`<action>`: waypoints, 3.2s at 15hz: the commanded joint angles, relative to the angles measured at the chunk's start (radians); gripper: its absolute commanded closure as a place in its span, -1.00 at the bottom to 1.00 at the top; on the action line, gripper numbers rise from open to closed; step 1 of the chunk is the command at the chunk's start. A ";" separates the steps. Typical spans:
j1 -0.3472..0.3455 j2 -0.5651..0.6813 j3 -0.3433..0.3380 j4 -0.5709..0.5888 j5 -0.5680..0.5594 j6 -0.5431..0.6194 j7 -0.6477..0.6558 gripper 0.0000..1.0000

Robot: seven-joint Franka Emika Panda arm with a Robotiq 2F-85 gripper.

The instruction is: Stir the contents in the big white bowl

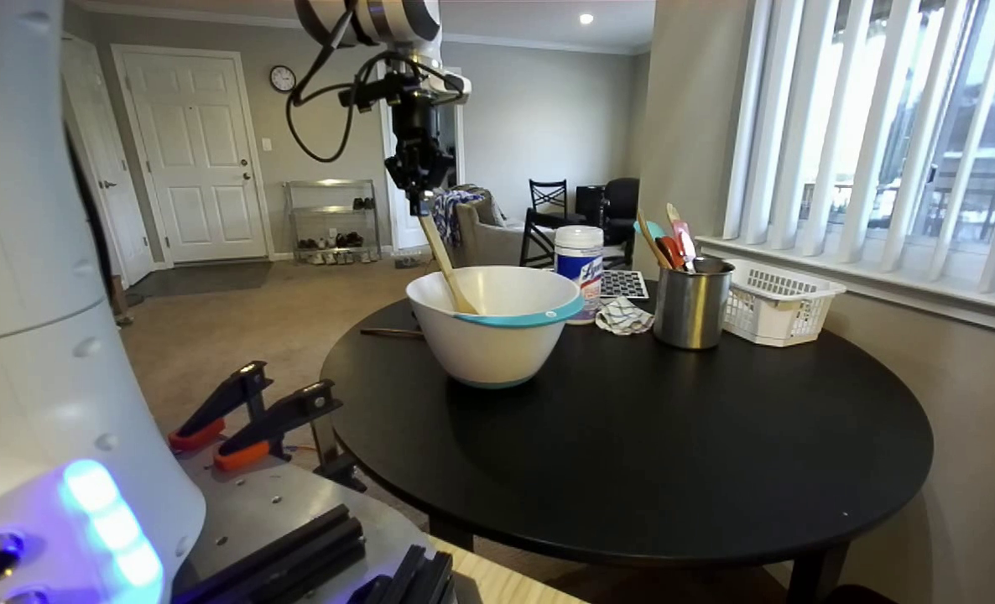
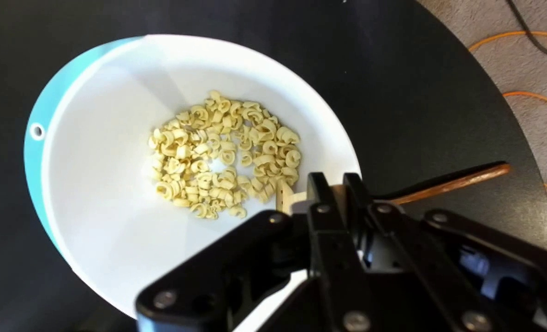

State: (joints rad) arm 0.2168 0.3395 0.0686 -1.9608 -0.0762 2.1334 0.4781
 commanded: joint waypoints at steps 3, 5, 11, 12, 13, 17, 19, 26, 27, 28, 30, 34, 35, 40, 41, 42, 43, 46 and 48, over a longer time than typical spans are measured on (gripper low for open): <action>-0.028 -0.006 0.017 -0.004 0.046 -0.134 -0.151 0.90; -0.021 -0.003 0.010 0.006 0.018 -0.229 -0.153 0.90; -0.012 0.007 0.007 0.042 -0.032 -0.402 -0.160 0.90; -0.010 0.008 0.007 0.047 -0.044 -0.415 -0.156 0.90; -0.007 0.011 0.007 0.052 -0.054 -0.434 -0.150 0.89; 0.017 0.017 0.002 0.064 -0.150 -0.467 -0.113 0.90; 0.040 0.013 0.005 0.064 -0.225 -0.446 -0.086 0.90; 0.109 0.024 0.028 0.056 -0.366 -0.354 0.039 0.90; 0.114 0.031 0.031 0.058 -0.360 -0.348 0.047 0.90; 0.111 0.040 0.038 0.060 -0.332 -0.335 0.039 0.90; 0.108 0.055 0.044 0.056 -0.306 -0.292 0.024 0.90; 0.090 0.074 0.035 0.035 -0.267 -0.149 0.021 0.90; 0.089 0.081 0.032 0.036 -0.261 -0.123 0.018 0.90; 0.100 0.103 0.008 0.050 -0.279 -0.112 0.041 0.90; 0.108 0.107 0.000 0.053 -0.296 -0.130 0.056 0.90; 0.115 0.110 -0.008 0.054 -0.310 -0.143 0.069 0.90; 0.122 0.114 -0.018 0.055 -0.329 -0.163 0.090 0.90; 0.127 0.130 -0.037 0.056 -0.342 -0.211 0.159 0.90; 0.123 0.134 -0.039 0.051 -0.325 -0.247 0.193 0.90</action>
State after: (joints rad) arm 0.3307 0.4642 0.0442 -1.9041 -0.3988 1.9350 0.6050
